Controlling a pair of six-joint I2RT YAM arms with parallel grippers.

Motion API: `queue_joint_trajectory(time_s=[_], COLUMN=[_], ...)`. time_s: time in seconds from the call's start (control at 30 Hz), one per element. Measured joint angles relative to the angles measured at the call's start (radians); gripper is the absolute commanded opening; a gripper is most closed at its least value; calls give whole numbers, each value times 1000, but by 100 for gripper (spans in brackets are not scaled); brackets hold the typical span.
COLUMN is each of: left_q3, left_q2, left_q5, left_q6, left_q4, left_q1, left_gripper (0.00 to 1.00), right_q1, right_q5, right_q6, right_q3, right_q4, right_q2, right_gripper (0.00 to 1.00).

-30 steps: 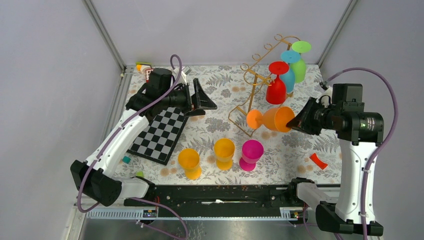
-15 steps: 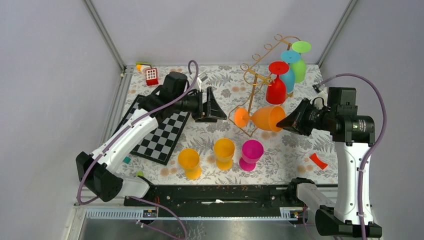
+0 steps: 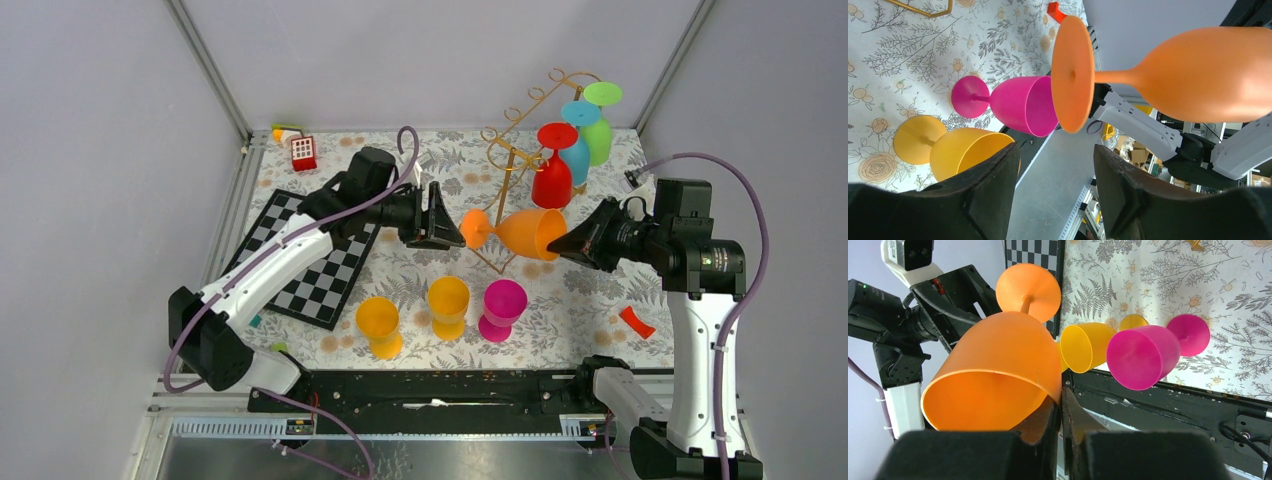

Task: Place the wine glass upside down on the wine glass rack
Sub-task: Turn the wine glass upside down at the wine rack.

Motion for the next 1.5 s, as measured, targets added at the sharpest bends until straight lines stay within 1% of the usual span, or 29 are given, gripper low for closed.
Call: queue_joint_trajectory(time_s=[0.3, 0.6, 0.73, 0.9, 0.97, 1.1, 1.13, 1.17, 1.2, 1.3, 1.43, 1.5], left_q3=[52, 87, 89, 89, 89, 89, 89, 89, 89, 89, 89, 89], left_q2=[84, 112, 117, 118, 120, 123, 123, 123, 123, 121, 97, 68], left_q5=[-19, -25, -25, -24, -24, -24, -26, -26, -27, -42, -96, -130], left_q6=[-9, -18, -19, -11, -1, 18, 21, 25, 29, 40, 69, 94], left_q4=[9, 19, 20, 21, 20, 19, 19, 19, 17, 14, 13, 12], left_q1=[-28, -46, -53, -61, -64, -68, -68, -68, -69, -69, -67, -65], left_gripper=[42, 26, 18, 2, 0, 0, 0, 0, 0, 0, 0, 0], right_q1=[0, 0, 0, 0, 0, 0, 0, 0, 0, 0, 0, 0], right_q5=[-11, -11, -9, -8, -8, -8, -8, -11, -13, -16, -13, -7], right_q6=[19, 21, 21, 21, 21, 21, 20, 17, 12, -6, -29, -37], right_q3=[-18, -24, -24, -37, -40, -51, -52, -53, -53, -53, -53, -52], right_q4=[7, 6, 2, -3, -1, -1, 0, 1, 3, 6, 5, 5], right_q2=[-22, -24, -26, -47, -53, -63, -65, -66, -67, -74, -87, -95], right_gripper=[0, 0, 0, 1, 4, 17, 26, 39, 46, 63, 77, 91])
